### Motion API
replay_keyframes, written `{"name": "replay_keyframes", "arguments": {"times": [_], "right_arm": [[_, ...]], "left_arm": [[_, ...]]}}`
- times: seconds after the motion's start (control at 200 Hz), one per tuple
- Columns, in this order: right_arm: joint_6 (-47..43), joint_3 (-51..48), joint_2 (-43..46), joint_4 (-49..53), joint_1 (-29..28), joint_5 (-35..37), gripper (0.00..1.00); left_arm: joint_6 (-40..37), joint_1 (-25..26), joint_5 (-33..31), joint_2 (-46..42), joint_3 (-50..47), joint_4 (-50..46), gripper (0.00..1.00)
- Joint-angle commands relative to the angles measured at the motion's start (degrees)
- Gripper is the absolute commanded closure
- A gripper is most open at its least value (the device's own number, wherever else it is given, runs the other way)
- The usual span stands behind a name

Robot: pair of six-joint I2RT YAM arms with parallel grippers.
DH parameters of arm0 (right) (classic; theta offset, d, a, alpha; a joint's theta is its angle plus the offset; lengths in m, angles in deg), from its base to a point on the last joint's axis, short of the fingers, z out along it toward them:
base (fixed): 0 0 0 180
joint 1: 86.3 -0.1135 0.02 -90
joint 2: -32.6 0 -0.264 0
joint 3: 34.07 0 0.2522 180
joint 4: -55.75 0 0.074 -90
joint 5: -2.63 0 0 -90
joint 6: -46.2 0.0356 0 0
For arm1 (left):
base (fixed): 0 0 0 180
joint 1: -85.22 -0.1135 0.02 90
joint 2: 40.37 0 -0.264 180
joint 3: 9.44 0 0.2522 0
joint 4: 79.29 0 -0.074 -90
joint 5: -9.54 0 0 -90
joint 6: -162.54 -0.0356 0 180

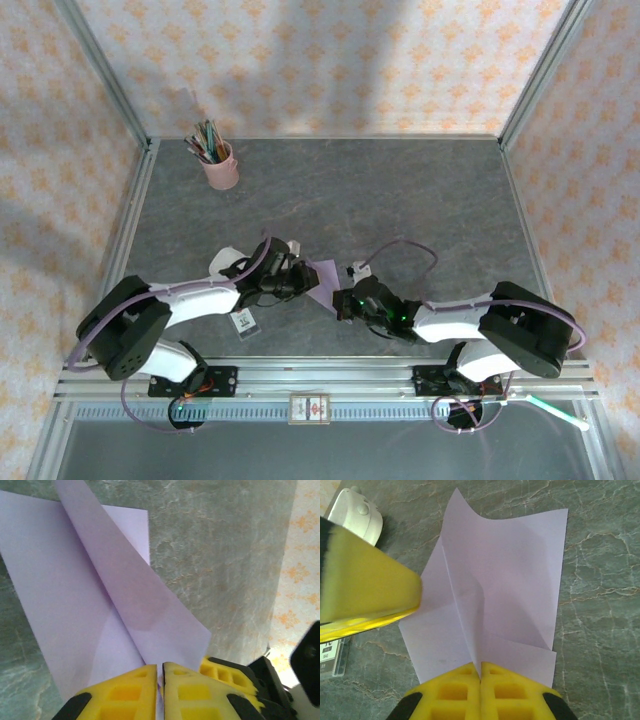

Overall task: Fold a paper plane with a square sheet of paper (pick it up from the middle)
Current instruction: Fourth fold the wing at the center of the table.

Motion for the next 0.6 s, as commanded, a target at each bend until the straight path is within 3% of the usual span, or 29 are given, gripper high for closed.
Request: {"name": "replay_keyframes", "arguments": {"times": [0.0, 0.596], "right_arm": [[2.29, -0.96, -0.50, -2.28, 0.35, -0.48, 0.95], [8.55, -2.96, -3.85, -7.88, 0.80, -2.85, 0.95]], "left_arm": [[-0.36, 0.19, 0.37, 2.86, 1.25, 1.44, 0.87], [-2.22, 0.16, -1.47, 8.67, -3.53, 4.69, 0.89]]}}
